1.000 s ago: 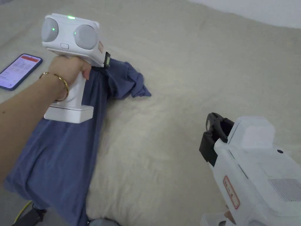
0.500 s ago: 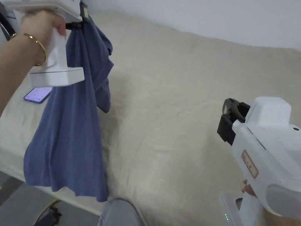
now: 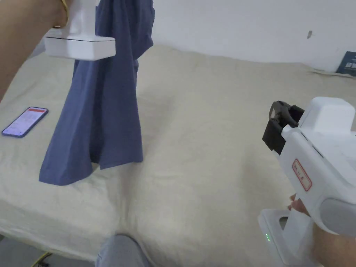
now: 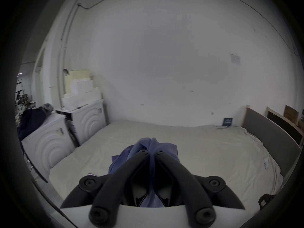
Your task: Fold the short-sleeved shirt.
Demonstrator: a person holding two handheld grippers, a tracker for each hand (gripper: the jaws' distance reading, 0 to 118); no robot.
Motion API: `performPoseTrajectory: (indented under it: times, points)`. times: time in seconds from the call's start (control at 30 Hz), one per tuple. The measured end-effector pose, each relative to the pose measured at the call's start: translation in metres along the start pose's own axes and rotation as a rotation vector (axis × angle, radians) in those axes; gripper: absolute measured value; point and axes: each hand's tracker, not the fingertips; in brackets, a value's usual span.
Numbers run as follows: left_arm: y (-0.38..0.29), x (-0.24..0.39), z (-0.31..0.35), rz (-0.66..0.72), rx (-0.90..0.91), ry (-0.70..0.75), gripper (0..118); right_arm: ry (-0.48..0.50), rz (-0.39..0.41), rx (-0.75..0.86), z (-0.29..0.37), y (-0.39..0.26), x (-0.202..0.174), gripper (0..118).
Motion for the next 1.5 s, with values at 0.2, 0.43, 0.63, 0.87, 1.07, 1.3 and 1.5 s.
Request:
performPoseTrajectory:
  times: [0.2,0.43,0.63,0.87,1.07,1.3,1.5]
  points:
    - [-0.047,0.107,-0.047,0.010,-0.078,-0.221,0,-0.139,-0.006,0.004,0.026,0.003,0.047,0]
    - [-0.130,0.259,-0.085,-0.092,-0.222,-0.465,0,-0.307,-0.010,-0.019,0.052,-0.002,0.102,0]
    - [-0.219,0.373,-0.081,-0.181,-0.387,-0.626,0,-0.416,-0.025,-0.069,0.069,-0.019,0.139,0]
    - [-0.326,0.430,-0.068,-0.345,-0.524,-0.666,0,-0.486,-0.055,-0.129,0.074,-0.039,0.159,0]
    - [-0.350,0.416,-0.077,-0.339,-0.572,-0.630,92,-0.485,-0.083,-0.160,0.065,-0.051,0.163,0]
    - [-0.290,0.374,-0.075,-0.207,-0.452,-0.640,116,-0.457,-0.095,-0.160,0.055,-0.048,0.158,0]
    - [-0.217,0.289,-0.070,-0.041,-0.220,-0.517,116,-0.430,-0.051,-0.138,0.042,-0.038,0.149,0]
